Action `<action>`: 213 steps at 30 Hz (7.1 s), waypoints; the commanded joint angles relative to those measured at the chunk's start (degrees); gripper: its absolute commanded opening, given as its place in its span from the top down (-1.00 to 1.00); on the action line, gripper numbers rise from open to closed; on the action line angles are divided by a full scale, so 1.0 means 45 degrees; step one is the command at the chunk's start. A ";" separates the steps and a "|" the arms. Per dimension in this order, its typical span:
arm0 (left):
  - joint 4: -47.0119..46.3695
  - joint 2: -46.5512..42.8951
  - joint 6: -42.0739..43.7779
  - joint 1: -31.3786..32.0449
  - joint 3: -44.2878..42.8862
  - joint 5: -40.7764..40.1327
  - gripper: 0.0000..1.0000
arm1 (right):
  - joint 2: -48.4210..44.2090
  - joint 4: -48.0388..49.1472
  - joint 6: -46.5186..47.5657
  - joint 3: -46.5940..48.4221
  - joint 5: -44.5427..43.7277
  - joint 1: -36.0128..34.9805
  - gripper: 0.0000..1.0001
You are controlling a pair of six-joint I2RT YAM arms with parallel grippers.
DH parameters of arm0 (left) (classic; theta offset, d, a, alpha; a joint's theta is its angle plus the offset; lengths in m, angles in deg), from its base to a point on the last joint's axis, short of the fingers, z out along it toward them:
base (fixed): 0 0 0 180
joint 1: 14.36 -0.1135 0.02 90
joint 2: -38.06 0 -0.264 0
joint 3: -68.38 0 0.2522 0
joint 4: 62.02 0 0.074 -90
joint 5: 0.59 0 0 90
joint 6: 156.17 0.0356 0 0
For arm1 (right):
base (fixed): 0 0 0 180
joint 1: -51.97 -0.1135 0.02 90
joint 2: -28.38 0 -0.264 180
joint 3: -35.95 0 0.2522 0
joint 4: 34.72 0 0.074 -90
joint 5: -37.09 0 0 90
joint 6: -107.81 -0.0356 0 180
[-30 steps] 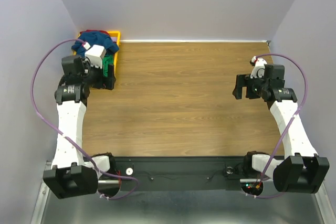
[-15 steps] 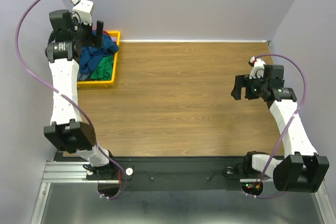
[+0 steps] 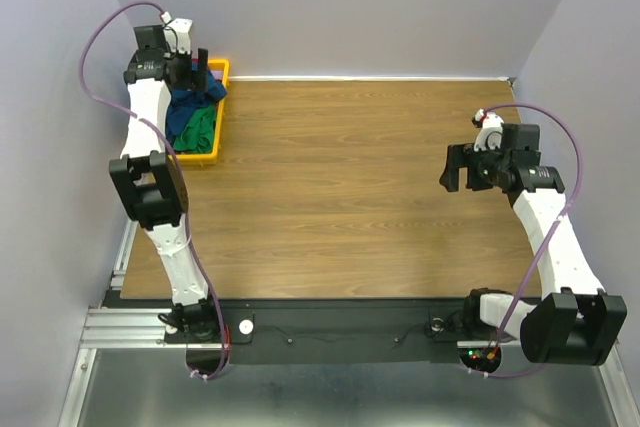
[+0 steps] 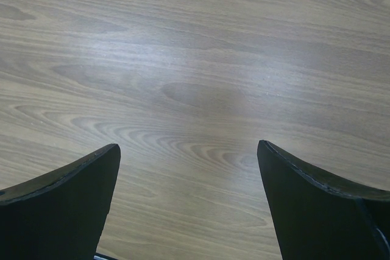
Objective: Fold and stack the t-shirts
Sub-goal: Grab the tshirt from the pile, then move the tshirt to the center of the board, then flatten the tshirt out
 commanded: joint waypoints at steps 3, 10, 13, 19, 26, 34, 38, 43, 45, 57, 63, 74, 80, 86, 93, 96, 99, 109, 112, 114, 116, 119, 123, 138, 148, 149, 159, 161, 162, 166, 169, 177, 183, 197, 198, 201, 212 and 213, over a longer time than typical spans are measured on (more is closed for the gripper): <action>-0.0921 0.1382 -0.0666 -0.0101 -0.1991 -0.0888 -0.97 | 0.0356 0.0060 0.0206 0.0324 -0.0025 -0.0003 -1.00; -0.1388 0.2791 -0.0510 -0.0101 -0.2814 -0.1767 -0.76 | 0.0786 -0.0077 0.0187 0.0617 0.0112 0.0017 -1.00; -0.1526 0.2909 -0.0432 -0.0082 -0.2814 -0.1982 -0.56 | 0.0883 -0.0097 0.0206 0.0637 0.0131 0.0017 -1.00; -0.1311 0.2968 -0.0238 -0.0082 -0.3476 -0.1887 0.26 | 0.1138 -0.0116 0.0187 0.0676 0.0287 0.0017 -1.00; -0.1174 0.2577 -0.0022 -0.0101 -0.3966 -0.1769 0.87 | 0.1021 -0.0116 0.0225 0.0656 0.0307 0.0017 -1.00; -0.1135 0.2362 0.0076 -0.0101 -0.3693 -0.1866 -0.31 | 0.0748 -0.0116 0.0226 0.0500 0.0366 0.0017 -1.00; -0.1155 0.2809 0.0056 -0.0101 -0.3615 -0.2022 -0.36 | 0.0825 -0.0116 0.0245 0.0461 0.0288 0.0036 -1.00; -0.1408 0.3318 0.0154 -0.0101 -0.3439 -0.2335 -0.33 | 0.0981 -0.0116 0.0245 0.0539 0.0190 0.0037 -1.00; -0.1506 0.3553 0.0174 -0.0101 -0.3400 -0.2491 -0.32 | 0.1059 -0.0136 0.0226 0.0558 0.0151 0.0037 -1.00; -0.1604 0.3827 0.0154 -0.0140 -0.3653 -0.2121 0.37 | 0.1352 -0.0136 0.0265 0.0598 0.0151 0.0037 -1.00; -0.1409 0.3573 -0.0060 -0.0218 -0.3966 -0.1614 1.00 | 0.1255 -0.0136 0.0264 0.0559 0.0170 0.0037 -1.00; -0.1662 0.0142 -0.1095 -0.0336 -0.4650 0.1352 1.00 | 0.0982 -0.0116 0.0265 0.0539 0.0482 0.0037 -1.00; -0.2014 -0.2165 -0.2109 0.0522 -0.4142 0.2662 1.00 | 0.1099 -0.0136 0.0226 0.0695 0.0737 0.0037 -1.00; -0.1936 -0.3573 -0.2930 0.2878 -0.4064 0.3328 1.00 | 0.1352 -0.0155 0.0148 0.1261 0.0776 0.0056 -1.00; -0.2363 -0.4122 -0.4160 0.5247 -0.3131 0.3835 1.00 | 0.1606 -0.0292 0.0147 0.1808 0.0913 0.0114 -1.00; -0.2949 -0.4434 -0.4708 0.5407 -0.1860 0.4831 1.00 | 0.1684 -0.0312 0.0187 0.1906 0.0912 0.0173 -1.00; -0.3070 -0.4941 -0.4029 0.5349 -0.0046 0.6001 1.00 | 0.1743 -0.0351 0.0245 0.1867 0.1049 0.0173 -1.00; -0.0629 -0.6486 0.1598 0.2949 0.9642 0.5714 0.39 | 0.2736 -0.0682 0.0694 0.1672 0.2630 0.0173 -1.00; -0.0902 -0.6565 0.2103 0.1522 1.1208 0.5848 -0.07 | 0.3419 -0.0722 0.0830 0.1497 0.3235 0.0173 -1.00; -0.0726 -0.6564 0.2534 0.1364 1.1365 0.5790 -0.19 | 0.3792 -0.0722 0.0850 0.1438 0.3644 0.0154 -0.98; -0.0705 -0.6700 0.2984 0.1403 1.1560 0.5906 -0.26 | 0.4570 -0.0702 0.0850 0.1554 0.3938 0.0134 -0.88; -0.0842 -0.6565 0.3161 0.1753 1.1581 0.5811 -0.27 | 0.5432 -0.0663 0.0831 0.1924 0.4446 0.0115 -0.75; -0.1563 -0.6039 0.2715 0.2768 1.0959 0.5322 -0.27 | 0.6858 -0.0196 0.0441 0.2530 0.4992 0.0076 -0.66; -0.2094 0.0170 0.0720 0.4020 0.4416 0.1865 -0.33 | 1.0569 0.0411 -0.0223 0.3859 0.5111 -0.1368 -0.58; -0.2014 0.1326 0.0721 0.4040 0.4140 0.2196 -0.40 | 1.2229 0.0411 -0.0399 0.5320 0.4723 -0.1761 0.33; -0.2033 0.1423 0.0701 0.4040 0.4139 0.2235 -0.37 | 1.2348 0.0430 -0.0457 0.5537 0.4528 -0.1780 0.45; -0.1956 0.2711 -0.0254 0.3981 0.2639 0.2664 0.44 | 1.4435 0.0626 -0.1024 0.9673 0.1287 -0.1663 0.99; -0.1936 0.2850 -0.0431 0.3903 0.2305 0.2879 0.60 | 1.4633 0.0626 -0.0985 1.0302 0.0973 -0.1643 0.98; -0.1936 0.2928 -0.0567 0.3903 0.2052 0.3112 0.77 | 1.4750 0.0607 -0.1024 1.0556 0.0739 -0.1624 0.92; -0.1819 0.2812 -0.0608 0.3864 0.1796 0.3504 0.88 | 1.4303 0.0528 -0.1141 1.1379 0.1106 -0.1448 -0.34; -0.1740 0.2616 -0.0452 0.3864 0.2009 0.3622 0.88 | 1.3874 0.0528 -0.1277 1.1398 0.1730 -0.1409 -0.44; -0.1975 0.2381 -0.0530 0.3805 0.2946 0.3564 0.32 | 1.4711 0.0548 -0.2508 1.2354 0.3021 -0.1409 -0.36; -0.2151 0.2284 -0.0510 0.3688 0.3377 0.3466 0.18 | 1.5356 0.0567 -0.2743 1.3057 0.3781 -0.1428 -0.29; -0.1819 0.2830 -0.0530 0.3629 0.3066 0.3739 0.14 | 1.6704 0.0548 -0.3407 1.3488 0.5052 -0.1448 0.23; -0.1799 0.2869 -0.0568 0.3629 0.3046 0.3759 0.17 | 1.6724 0.0529 -0.3388 1.3430 0.5111 -0.1467 0.27; -0.1721 0.2851 -0.0569 0.3629 0.2929 0.3798 0.56 | 1.6646 0.0548 -0.3427 1.3430 0.5443 -0.1448 0.60; -0.0746 -0.0466 0.0718 0.3200 0.3356 0.5223 1.00 | 1.2279 0.0528 -0.2315 1.1659 0.6009 -0.1448 0.99; -0.0629 -0.1282 0.1068 0.3200 0.3977 0.5340 1.00 | 1.1807 0.0451 -0.2023 1.1343 0.6030 -0.1448 0.99</action>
